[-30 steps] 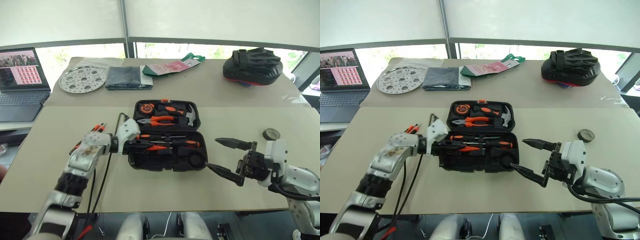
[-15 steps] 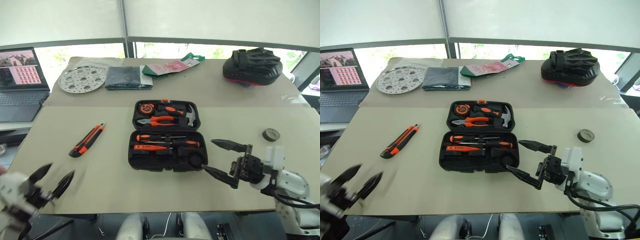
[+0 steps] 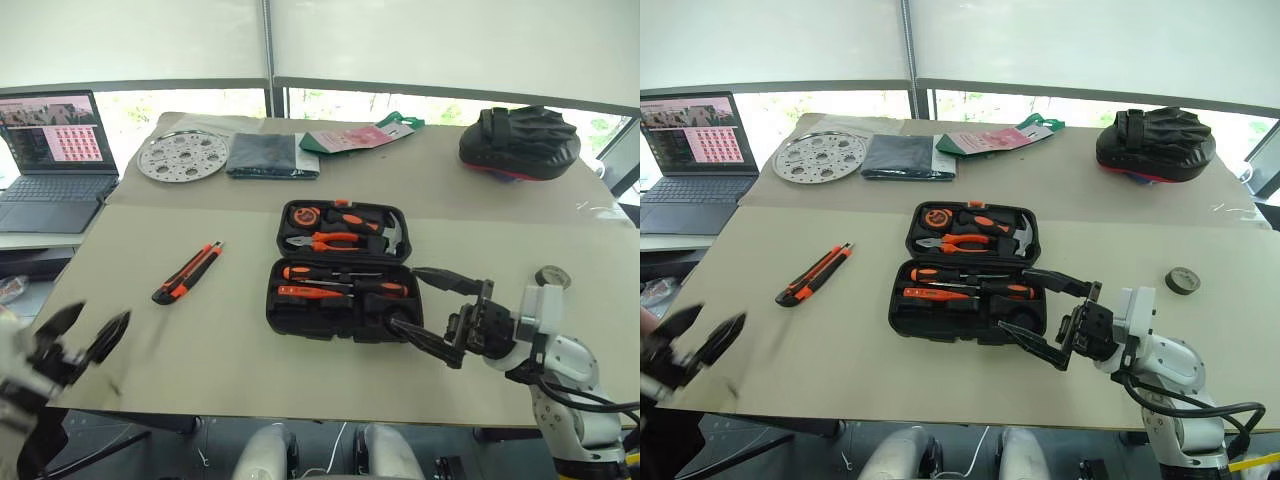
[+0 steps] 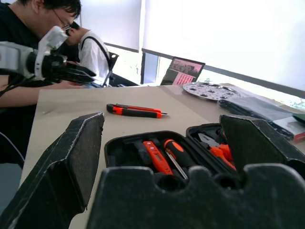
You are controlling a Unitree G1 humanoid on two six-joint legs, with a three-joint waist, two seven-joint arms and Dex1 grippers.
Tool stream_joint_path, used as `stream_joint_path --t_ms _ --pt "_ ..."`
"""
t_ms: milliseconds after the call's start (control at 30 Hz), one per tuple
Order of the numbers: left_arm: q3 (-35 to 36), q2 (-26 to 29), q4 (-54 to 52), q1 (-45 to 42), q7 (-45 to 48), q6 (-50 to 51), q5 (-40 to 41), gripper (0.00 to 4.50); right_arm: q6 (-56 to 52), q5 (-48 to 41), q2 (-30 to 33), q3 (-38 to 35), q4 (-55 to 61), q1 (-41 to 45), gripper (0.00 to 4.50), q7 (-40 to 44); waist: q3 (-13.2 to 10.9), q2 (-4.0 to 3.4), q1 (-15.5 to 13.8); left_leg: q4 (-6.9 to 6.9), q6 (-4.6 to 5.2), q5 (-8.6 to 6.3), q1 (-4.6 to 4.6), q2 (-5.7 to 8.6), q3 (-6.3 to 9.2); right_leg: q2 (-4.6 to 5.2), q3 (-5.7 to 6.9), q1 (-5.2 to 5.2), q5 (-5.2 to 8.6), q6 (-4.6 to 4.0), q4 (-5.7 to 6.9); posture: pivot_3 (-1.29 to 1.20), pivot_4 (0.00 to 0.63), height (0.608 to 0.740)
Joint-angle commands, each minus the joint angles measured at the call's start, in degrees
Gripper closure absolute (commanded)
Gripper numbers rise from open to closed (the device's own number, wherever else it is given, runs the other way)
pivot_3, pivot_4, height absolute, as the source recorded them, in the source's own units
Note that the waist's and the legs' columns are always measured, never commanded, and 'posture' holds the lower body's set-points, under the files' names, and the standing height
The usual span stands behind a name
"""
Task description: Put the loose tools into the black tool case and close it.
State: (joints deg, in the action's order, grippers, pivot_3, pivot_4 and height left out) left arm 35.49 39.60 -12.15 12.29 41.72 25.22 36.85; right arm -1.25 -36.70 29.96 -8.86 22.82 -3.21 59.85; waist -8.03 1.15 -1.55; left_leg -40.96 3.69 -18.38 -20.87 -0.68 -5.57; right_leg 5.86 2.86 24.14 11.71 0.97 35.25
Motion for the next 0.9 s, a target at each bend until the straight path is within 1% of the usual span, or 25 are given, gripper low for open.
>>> stream_joint_path --t_ms 33,100,200,267,300,367,400,433,467,533,600,667,733,767,833,900 --pt "-9.76 6.93 8.26 -10.66 -1.95 10.14 -4.56 0.02 -1.09 -0.22 0.53 0.03 3.07 0.78 0.00 -1.96 -0.01 -0.01 0.46 0.02 -0.03 0.01 -0.01 0.00 0.00 -0.08 -0.02 0.04 0.00 0.00 0.01 0.00 0.150 0.740" --pt "-15.28 8.94 13.60 -15.95 -0.65 11.05 -7.85 0.02 -2.25 -0.78 0.66 0.39 3.87 1.06 0.00 -2.96 -0.01 -0.01 1.11 0.05 -0.13 0.06 -0.03 -0.05 0.02 -0.28 -0.05 0.06 0.00 -0.01 0.02 0.00 0.150 0.740" --pt "-18.76 9.30 17.66 -19.92 0.93 10.92 -9.79 0.02 -3.03 -1.00 0.78 0.45 4.86 1.02 0.00 -4.03 -0.01 -0.01 1.99 0.22 -0.29 0.13 0.02 -0.13 -0.11 -0.47 -0.23 0.14 0.03 -0.05 -0.02 0.00 0.150 0.740" --pt "-20.99 9.19 18.99 -21.18 4.05 10.09 -10.04 0.57 -3.32 -0.89 0.81 0.14 5.55 0.57 0.00 -4.86 -0.01 -0.01 2.22 0.23 -0.38 0.11 -0.02 -0.22 -0.12 -0.54 -0.22 0.22 0.06 -0.08 -0.03 0.00 0.150 0.740" --pt "-21.82 9.17 20.22 -21.84 3.83 9.23 -11.36 0.77 -3.43 -0.89 0.90 -0.02 5.91 0.27 0.00 -5.15 -0.02 -0.02 2.14 0.24 -0.40 0.10 -0.04 -0.24 -0.11 -0.55 -0.20 0.24 0.09 -0.09 -0.02 0.00 0.150 0.740" --pt "-22.04 9.21 21.94 -22.40 4.02 7.93 -12.63 1.64 -3.62 -1.03 1.20 -0.37 6.53 -0.35 0.00 -5.47 -0.03 -0.04 2.03 0.24 -0.41 0.10 -0.04 -0.22 -0.12 -0.50 -0.19 0.25 0.12 -0.10 -0.03 0.00 0.150 0.740" --pt "-21.69 9.10 22.38 -22.50 4.20 7.12 -12.88 1.85 -3.72 -1.12 1.35 -0.53 6.77 -0.60 0.00 -5.61 -0.03 -0.03 1.98 0.24 -0.41 0.10 -0.04 -0.22 -0.11 -0.49 -0.18 0.23 0.13 -0.11 -0.03 0.00 0.150 0.740" --pt "-21.14 9.04 22.56 -22.39 4.95 6.00 -12.80 2.36 -3.66 -1.19 1.53 -0.86 6.87 -0.96 0.00 -5.63 -0.03 -0.04 1.94 0.24 -0.41 0.09 -0.03 -0.21 -0.11 -0.46 -0.19 0.22 0.13 -0.11 -0.04 0.00 0.150 0.740" --pt "-20.60 8.92 22.44 -22.10 6.36 3.85 -12.64 2.70 -3.60 -1.27 1.73 -1.21 6.92 -1.28 0.00 -5.61 -0.03 -0.03 1.89 0.24 -0.40 0.09 -0.03 -0.20 -0.11 -0.44 -0.20 0.22 0.13 -0.11 -0.04 0.00 0.150 0.740" --pt "-18.81 7.83 21.22 -21.93 10.64 -3.60 -11.35 2.76 -3.28 -1.52 2.27 -2.13 6.74 -2.03 0.00 -5.11 -0.03 -0.03 1.76 0.23 -0.39 0.07 -0.04 -0.20 -0.11 -0.38 -0.20 0.23 0.12 -0.11 -0.04 0.00 0.150 0.740" --pt "-18.75 8.26 16.04 -21.25 18.96 -8.72 -8.44 2.76 -3.05 -2.43 3.76 -4.95 6.52 -3.39 0.00 -3.97 -0.04 -0.02 1.63 0.23 -0.38 0.07 -0.10 -0.19 -0.10 -0.29 -0.19 0.30 0.12 -0.11 -0.03 0.00 0.150 0.740" --pt "-20.97 9.53 10.70 -21.32 24.89 -8.79 -6.52 2.76 -2.68 -3.24 5.55 -8.08 5.94 -5.10 0.00 -2.26 -0.04 -0.01 1.07 0.22 -0.35 0.05 -0.25 -0.18 -0.10 -0.15 -0.11 0.43 0.11 -0.12 -0.04 0.00 0.150 0.740" --pt "-24.09 9.96 7.15 -22.85 28.02 -8.56 -6.51 2.76 -2.77 -4.15 7.09 -10.43 5.35 -6.99 0.00 -0.10 -0.04 -0.02 0.70 0.21 -0.29 0.01 -0.27 -0.15 -0.09 0.02 -0.02 0.41 0.12 -0.12 -0.06 0.00 0.150 0.740" --pt "-27.05 10.56 4.23 -24.65 29.88 -7.67 -6.73 2.76 -2.76 -4.24 8.98 -12.10 5.01 -8.62 0.00 2.56 -0.06 -0.06 0.59 0.21 -0.26 -0.01 -0.24 -0.13 -0.06 0.23 0.02 0.33 0.12 -0.12 -0.07 0.00 0.150 0.740" --pt "-33.69 11.69 -0.63 -29.26 32.27 -5.08 -8.63 2.76 -3.98 -5.69 11.67 -16.08 3.73 -10.38 0.00 4.81 -0.10 -0.13 0.07 0.18 -0.21 -0.03 -0.22 -0.07 -0.04 0.12 0.12 0.22 0.11 -0.11 -0.10 0.00 0.150 0.740" --pt "-37.30 12.15 -2.63 -32.12 32.88 -3.34 -9.83 2.76 -4.56 -6.61 13.00 -18.05 2.79 -11.03 0.00 5.70 -0.10 -0.13 0.11 0.11 -0.13 -0.04 -0.22 -0.02 -0.05 0.05 0.12 0.12 0.08 -0.05 -0.11 0.00 0.150 0.740"
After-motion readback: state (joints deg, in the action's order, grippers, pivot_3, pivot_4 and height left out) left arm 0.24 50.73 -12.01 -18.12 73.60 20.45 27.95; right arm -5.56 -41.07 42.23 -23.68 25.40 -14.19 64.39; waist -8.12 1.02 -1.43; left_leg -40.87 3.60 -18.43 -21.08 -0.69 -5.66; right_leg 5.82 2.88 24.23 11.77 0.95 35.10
